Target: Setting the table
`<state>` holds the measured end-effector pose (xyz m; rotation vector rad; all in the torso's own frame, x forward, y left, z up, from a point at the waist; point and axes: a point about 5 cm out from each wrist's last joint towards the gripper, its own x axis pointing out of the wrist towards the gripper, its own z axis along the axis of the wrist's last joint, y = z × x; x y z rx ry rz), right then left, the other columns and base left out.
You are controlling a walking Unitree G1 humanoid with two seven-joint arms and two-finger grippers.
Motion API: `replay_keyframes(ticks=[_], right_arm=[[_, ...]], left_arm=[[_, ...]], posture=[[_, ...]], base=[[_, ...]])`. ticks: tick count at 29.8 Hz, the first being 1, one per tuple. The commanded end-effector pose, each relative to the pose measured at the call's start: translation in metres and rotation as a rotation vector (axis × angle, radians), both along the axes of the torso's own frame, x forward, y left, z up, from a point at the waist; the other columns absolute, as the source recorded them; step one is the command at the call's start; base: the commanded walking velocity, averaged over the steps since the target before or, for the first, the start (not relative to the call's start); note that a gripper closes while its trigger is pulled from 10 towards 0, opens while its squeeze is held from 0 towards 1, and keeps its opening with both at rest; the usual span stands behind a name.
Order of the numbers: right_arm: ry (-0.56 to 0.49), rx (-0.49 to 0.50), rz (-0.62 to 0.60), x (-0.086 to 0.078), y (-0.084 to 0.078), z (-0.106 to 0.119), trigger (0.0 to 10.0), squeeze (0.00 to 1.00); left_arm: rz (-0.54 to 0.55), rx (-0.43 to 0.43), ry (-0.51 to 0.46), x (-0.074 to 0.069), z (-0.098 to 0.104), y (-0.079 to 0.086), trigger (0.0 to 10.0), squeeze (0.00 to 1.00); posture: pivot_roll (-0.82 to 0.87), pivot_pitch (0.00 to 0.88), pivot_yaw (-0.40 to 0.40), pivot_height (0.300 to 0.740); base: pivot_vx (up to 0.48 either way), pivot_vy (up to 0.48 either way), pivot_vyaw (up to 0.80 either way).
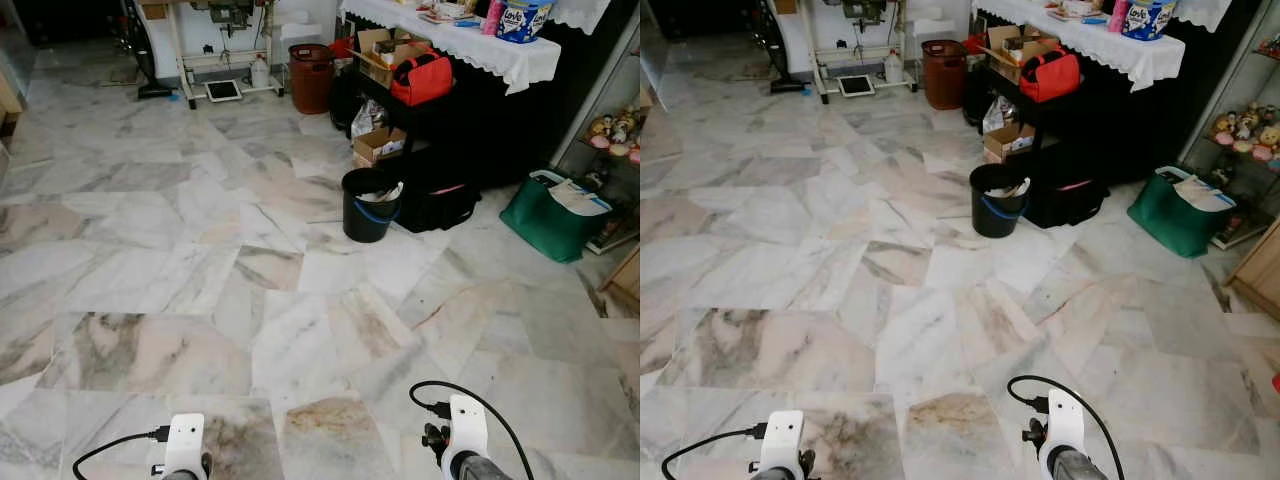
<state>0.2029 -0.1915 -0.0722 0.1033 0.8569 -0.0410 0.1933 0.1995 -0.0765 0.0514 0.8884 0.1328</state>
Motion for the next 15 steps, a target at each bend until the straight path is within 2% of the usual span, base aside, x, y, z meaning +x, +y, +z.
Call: replay_keyframes(ticks=[1, 2, 15], right_arm=[[0.002, -0.009, 0.004, 0.0013, -0.0005, 0.0006, 10.0, 0.0], [0.002, -0.009, 0.004, 0.0013, -0.0005, 0.0006, 10.0, 0.0], [0.001, -0.014, 0.006, 0.0024, -0.0005, 0.0012, 10.0, 0.0]], left_arm=[[-0.013, 0.019, 0.01, -0.0021, -0.001, 0.0012, 10.0, 0.0], [-0.013, 0.019, 0.01, -0.0021, -0.001, 0.0012, 10.0, 0.0], [-0.005, 0.017, 0.012, -0.0021, -0.0012, 0.0003, 10.0, 0.0]], posture=[[-0.01, 0.0, -0.024, 0.74], [-0.01, 0.0, -0.024, 0.74], [0.0, 0.0, -0.027, 0.74]], base=[[0.0, -0.364, -0.66], [0.0, -0.364, -0.66], [0.0, 0.0, -0.66]])
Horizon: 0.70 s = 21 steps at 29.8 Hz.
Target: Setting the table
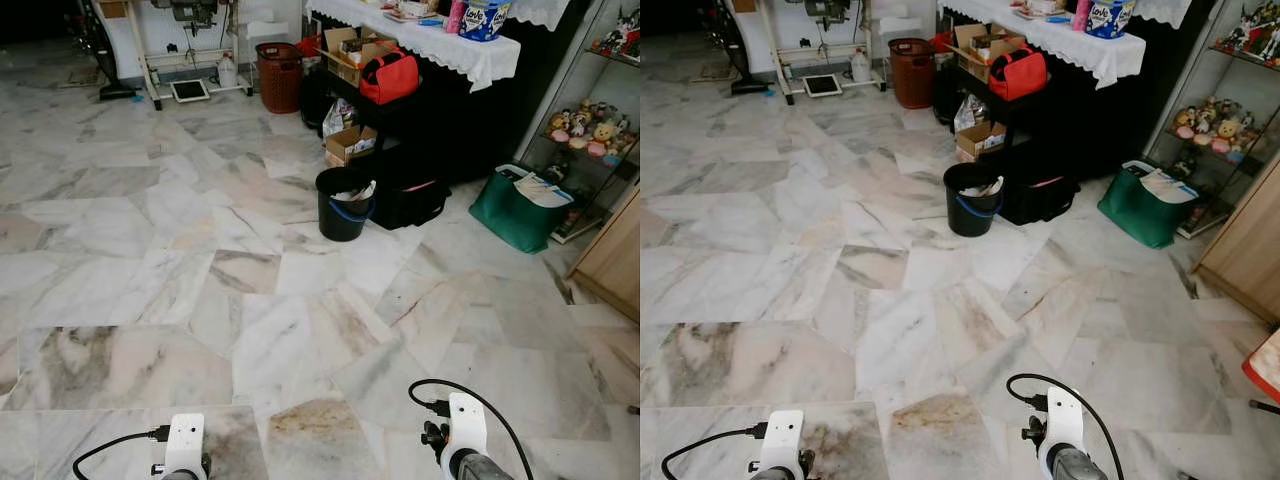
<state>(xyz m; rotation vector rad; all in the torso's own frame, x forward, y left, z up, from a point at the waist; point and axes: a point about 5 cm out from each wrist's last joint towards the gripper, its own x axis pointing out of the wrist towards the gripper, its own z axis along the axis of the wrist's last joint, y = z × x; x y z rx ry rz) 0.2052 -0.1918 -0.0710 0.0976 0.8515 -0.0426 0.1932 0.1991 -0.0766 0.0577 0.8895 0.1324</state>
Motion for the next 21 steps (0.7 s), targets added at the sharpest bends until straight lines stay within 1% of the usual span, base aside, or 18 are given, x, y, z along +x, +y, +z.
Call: replay_keyframes(ticks=[1, 4, 9, 21], right_arm=[[0.006, -0.008, 0.005, 0.0001, -0.0002, -0.0001, 10.0, 0.0], [0.009, -0.01, 0.006, -0.0006, -0.0003, -0.0005, 10.0, 0.0], [0.01, -0.013, 0.007, -0.0012, -0.0012, -0.0007, 10.0, 0.0], [0.008, -0.017, 0.015, -0.0002, -0.0013, -0.0001, 10.0, 0.0]], left_arm=[[-0.002, 0.012, 0.011, -0.002, -0.0011, 0.0007, 10.0, 0.0], [-0.022, 0.025, 0.002, -0.001, -0.0004, 0.0001, 10.0, 0.0], [-0.015, 0.021, 0.008, -0.0024, -0.0013, -0.0004, 10.0, 0.0], [0.001, 0.017, 0.004, -0.0031, -0.0015, -0.0004, 10.0, 0.0]], posture=[[0.0, 0.0, -0.027, 0.74], [0.0, 0.0, -0.027, 0.74], [0.0, 0.0, -0.029, 0.74], [0.0, 0.0, -0.036, 0.74]], base=[[0.0, 0.0, -0.66], [0.0, -0.342, -0.66], [0.0, -0.447, -0.66], [0.0, 0.0, -0.66]])
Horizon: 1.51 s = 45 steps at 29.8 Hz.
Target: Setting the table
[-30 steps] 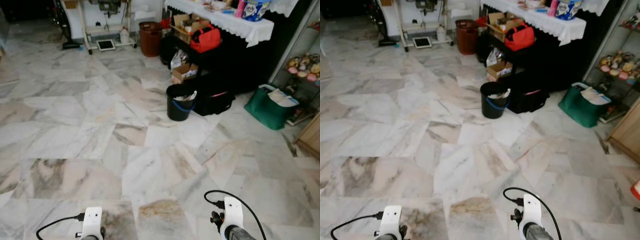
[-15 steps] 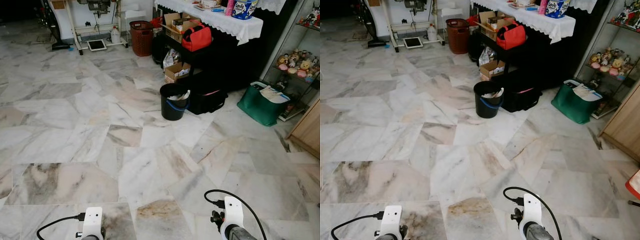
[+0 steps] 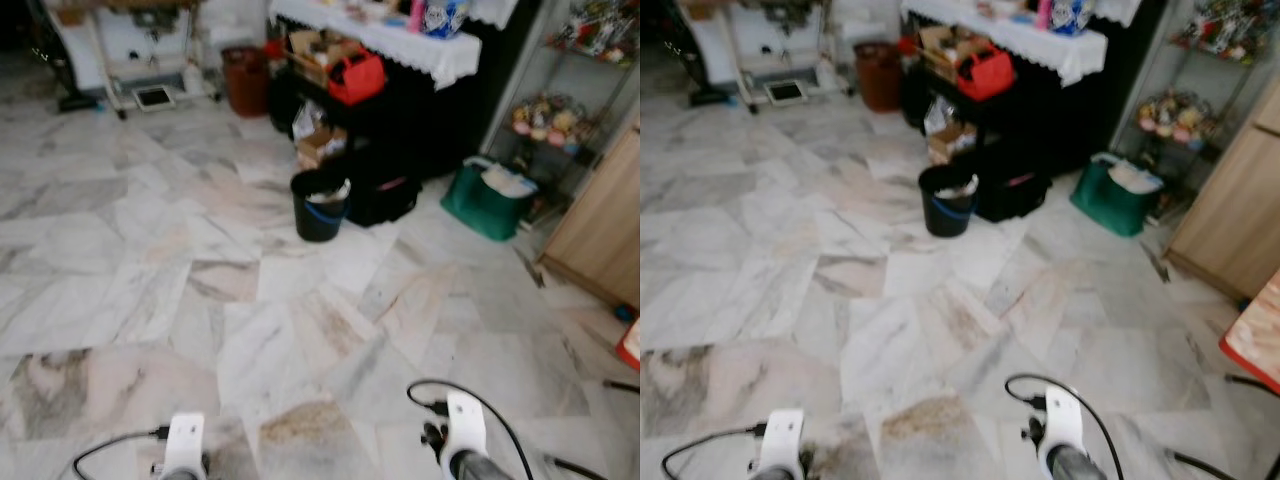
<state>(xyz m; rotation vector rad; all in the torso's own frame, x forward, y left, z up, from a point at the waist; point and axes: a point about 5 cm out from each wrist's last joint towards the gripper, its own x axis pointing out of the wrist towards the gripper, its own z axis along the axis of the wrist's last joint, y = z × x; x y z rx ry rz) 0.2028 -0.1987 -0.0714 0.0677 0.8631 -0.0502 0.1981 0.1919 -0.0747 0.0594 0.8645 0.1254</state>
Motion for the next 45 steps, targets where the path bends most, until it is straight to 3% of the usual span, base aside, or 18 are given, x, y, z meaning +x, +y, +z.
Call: replay_keyframes(ticks=[1, 12, 45], right_arm=[[-0.004, 0.012, 0.01, 0.0022, 0.0057, 0.0003, 10.0, 0.0], [-0.004, 0.014, 0.014, 0.0029, 0.007, 0.0005, 10.0, 0.0], [-0.004, 0.019, 0.008, 0.0029, 0.0089, 0.0002, 10.0, 0.0]], left_arm=[[0.01, 0.017, 0.028, -0.008, -0.0034, 0.0069, 10.0, 0.0], [-0.002, 0.032, 0.03, -0.008, -0.0031, 0.0082, 10.0, 0.0], [-0.012, 0.037, 0.026, -0.0067, -0.0025, 0.0076, 10.0, 0.0]], posture=[[0.0, 0.0, -0.036, 0.74], [0.01, 0.0, -0.035, 0.74], [0.01, 0.0, -0.03, 0.74]], base=[[0.0, 0.0, -0.66], [0.0, -0.163, -0.66], [0.0, 0.0, -0.66]])
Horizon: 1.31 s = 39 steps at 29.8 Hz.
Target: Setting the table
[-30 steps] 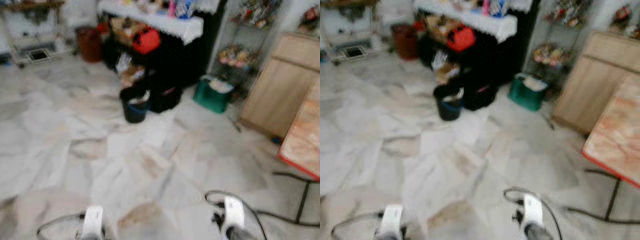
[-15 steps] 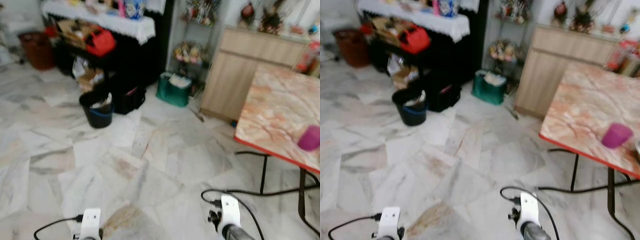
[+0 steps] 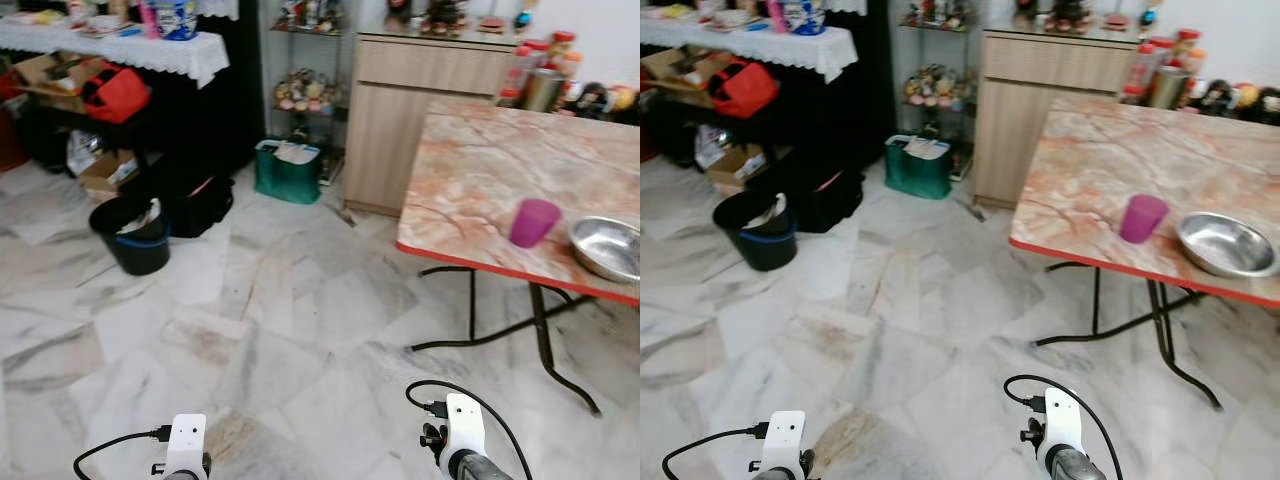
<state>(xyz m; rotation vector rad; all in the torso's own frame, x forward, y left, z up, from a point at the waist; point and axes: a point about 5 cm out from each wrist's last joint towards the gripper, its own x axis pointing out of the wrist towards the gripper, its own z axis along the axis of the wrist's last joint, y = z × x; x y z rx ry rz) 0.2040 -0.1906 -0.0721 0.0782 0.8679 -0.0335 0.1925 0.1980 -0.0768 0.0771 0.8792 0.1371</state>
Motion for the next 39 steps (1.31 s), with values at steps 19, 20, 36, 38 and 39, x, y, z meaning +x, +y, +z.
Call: replay_keyframes(ticks=[19, 20, 36, 38, 39], right_arm=[[-0.028, 0.009, -0.019, 0.0044, 0.0016, 0.0026, 10.0, 0.0], [-0.022, 0.008, -0.015, 0.0039, 0.002, 0.0021, 10.0, 0.0], [-0.024, 0.007, -0.02, 0.0016, 0.0014, 0.0011, 10.0, 0.0], [-0.018, 0.007, -0.02, 0.0013, 0.0016, 0.0008, 10.0, 0.0], [-0.015, 0.008, -0.021, 0.0012, 0.0017, 0.0007, 10.0, 0.0]], left_arm=[[-0.024, 0.023, 0.011, -0.0002, 0.0, 0.0017, 10.0, 0.0], [-0.023, 0.023, 0.011, -0.0003, -0.0001, 0.0017, 10.0, 0.0], [-0.024, 0.023, 0.018, -0.0041, -0.0019, 0.0017, 10.0, 0.0], [-0.025, 0.024, 0.019, -0.0043, -0.002, 0.0017, 10.0, 0.0], [-0.026, 0.024, 0.019, -0.0043, -0.002, 0.0017, 10.0, 0.0]], posture=[[0.01, 0.0, -0.03, 0.74], [0.01, 0.0, -0.029, 0.74], [0.01, 0.0, -0.03, 0.74], [0.01, 0.0, -0.031, 0.74], [0.01, 0.0, -0.031, 0.74]], base=[[0.0, 0.0, -0.14], [0.0, 0.0, 0.0], [0.0, 0.0, -0.2], [0.0, 0.0, 0.0], [0.0, 0.0, 0.0]])
